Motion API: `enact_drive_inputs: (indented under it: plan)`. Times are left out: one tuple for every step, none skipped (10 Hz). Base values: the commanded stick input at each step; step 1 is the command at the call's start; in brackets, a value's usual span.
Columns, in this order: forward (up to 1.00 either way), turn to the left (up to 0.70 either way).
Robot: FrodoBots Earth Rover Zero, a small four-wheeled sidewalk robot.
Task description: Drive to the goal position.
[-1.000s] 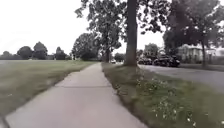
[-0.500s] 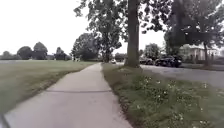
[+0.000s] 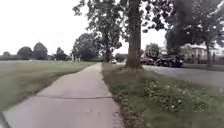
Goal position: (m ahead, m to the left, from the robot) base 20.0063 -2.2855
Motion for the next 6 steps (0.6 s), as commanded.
enact_drive_inputs:
  plan:
    - [0.7, 0.35]
    - [0.7, 0.35]
    - [0.7, 0.0]
    - [0.7, 0.0]
    - [0.7, 0.0]
    - [0.7, 0.0]
